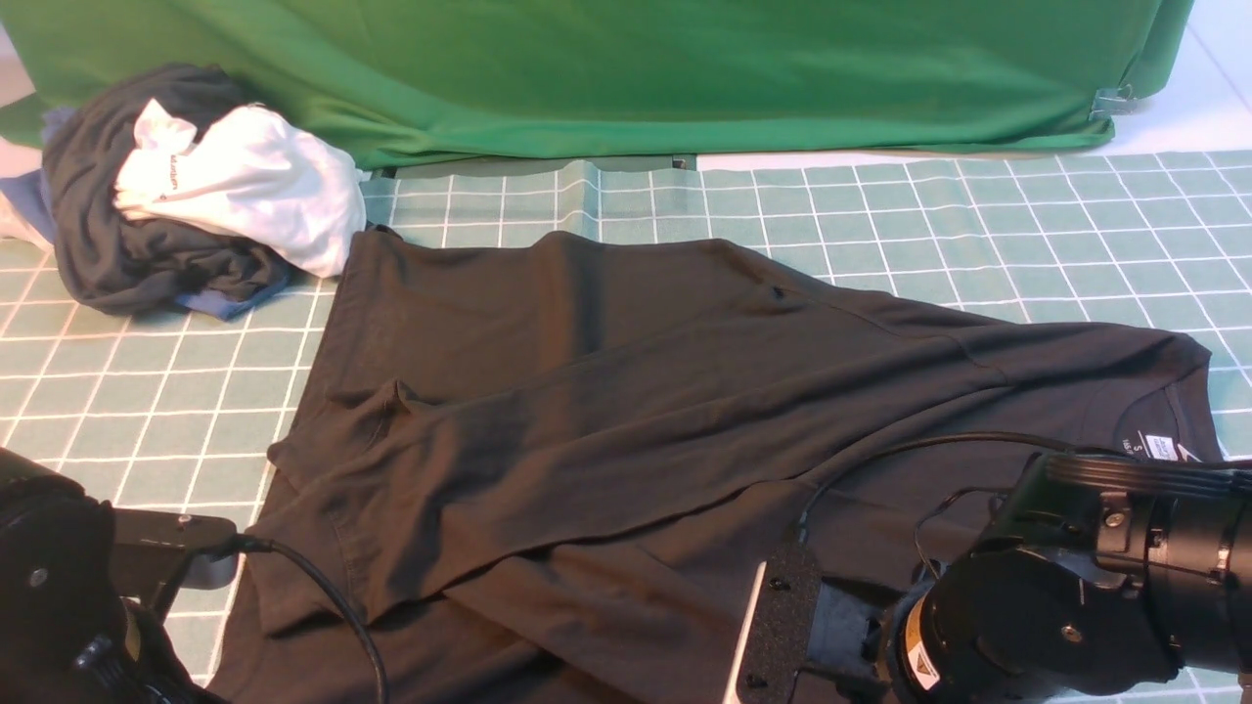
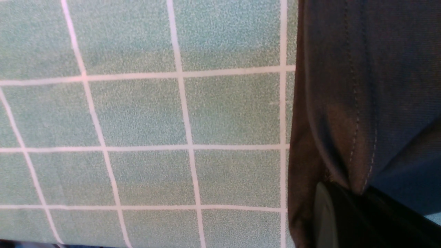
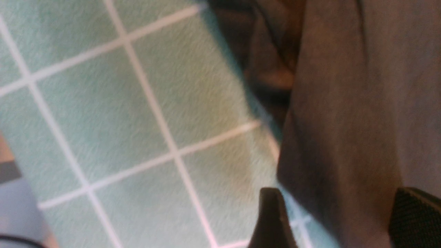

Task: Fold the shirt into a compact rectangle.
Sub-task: 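Grasp the near edge of the shirt at its hem and shoulder corners, then fold the black garment in half by bringing its near edge over to the far edge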

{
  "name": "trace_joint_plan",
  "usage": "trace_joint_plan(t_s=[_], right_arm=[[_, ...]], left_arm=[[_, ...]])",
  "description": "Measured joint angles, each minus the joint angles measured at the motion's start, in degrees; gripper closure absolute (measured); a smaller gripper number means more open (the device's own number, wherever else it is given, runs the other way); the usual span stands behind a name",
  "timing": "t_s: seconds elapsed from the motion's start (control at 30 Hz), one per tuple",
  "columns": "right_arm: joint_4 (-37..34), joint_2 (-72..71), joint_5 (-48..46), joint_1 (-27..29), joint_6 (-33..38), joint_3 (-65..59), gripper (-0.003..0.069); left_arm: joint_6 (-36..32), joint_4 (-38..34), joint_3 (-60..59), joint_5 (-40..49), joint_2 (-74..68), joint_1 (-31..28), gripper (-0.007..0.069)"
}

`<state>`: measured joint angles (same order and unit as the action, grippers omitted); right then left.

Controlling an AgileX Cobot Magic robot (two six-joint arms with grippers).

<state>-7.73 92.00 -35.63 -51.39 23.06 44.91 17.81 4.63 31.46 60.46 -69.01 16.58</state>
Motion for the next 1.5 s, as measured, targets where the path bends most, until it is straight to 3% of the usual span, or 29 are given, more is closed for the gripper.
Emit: trace_joint_plan(t_s=[0.1, 0.23, 0.33, 0.67, 0.93, 1.13, 1.27, 1.5], right_arm=[[0.21, 1.25, 1.07, 0.00, 1.55, 0.00, 0.0291], [0.50, 1.65, 0.46, 0.00, 2.17, 0.00, 0.0524], [0.54, 0.48, -2.36, 0.00, 1.94, 0.00, 0.0608], [-0.21, -3.06, -15.05, 0.00, -1.20, 0.00, 0.0608], [0.73, -3.06, -17.21, 0.00, -1.57, 0.54, 0.0608], [6.26, -4.80, -18.21, 0.00, -2.02, 3.08, 0.0608], [14.24, -6.72, -18.71, 0.33, -4.60, 6.52, 0.0608], [16.03, -6.93, -16.31, 7.03, -1.70, 13.00, 0.0608]], left_arm=[[-0.31, 0.28, 0.00, -0.27, 0.00, 0.00, 0.0613], [-0.38, 0.64, -0.05, -0.50, 0.00, 0.00, 0.0613], [-0.28, 0.64, -0.05, -0.43, 0.06, 0.00, 0.0613], [-0.23, -2.64, -0.05, 1.82, 2.83, 0.00, 0.0613], [0.14, -4.63, 3.76, 2.51, 7.31, 0.00, 0.0613], [1.89, -2.08, 12.62, 2.36, 5.79, 0.00, 0.0613], [2.38, -1.09, 20.30, 1.82, 0.85, 0.00, 0.0613], [2.56, 1.14, 29.11, 0.40, -7.50, 0.00, 0.0613]])
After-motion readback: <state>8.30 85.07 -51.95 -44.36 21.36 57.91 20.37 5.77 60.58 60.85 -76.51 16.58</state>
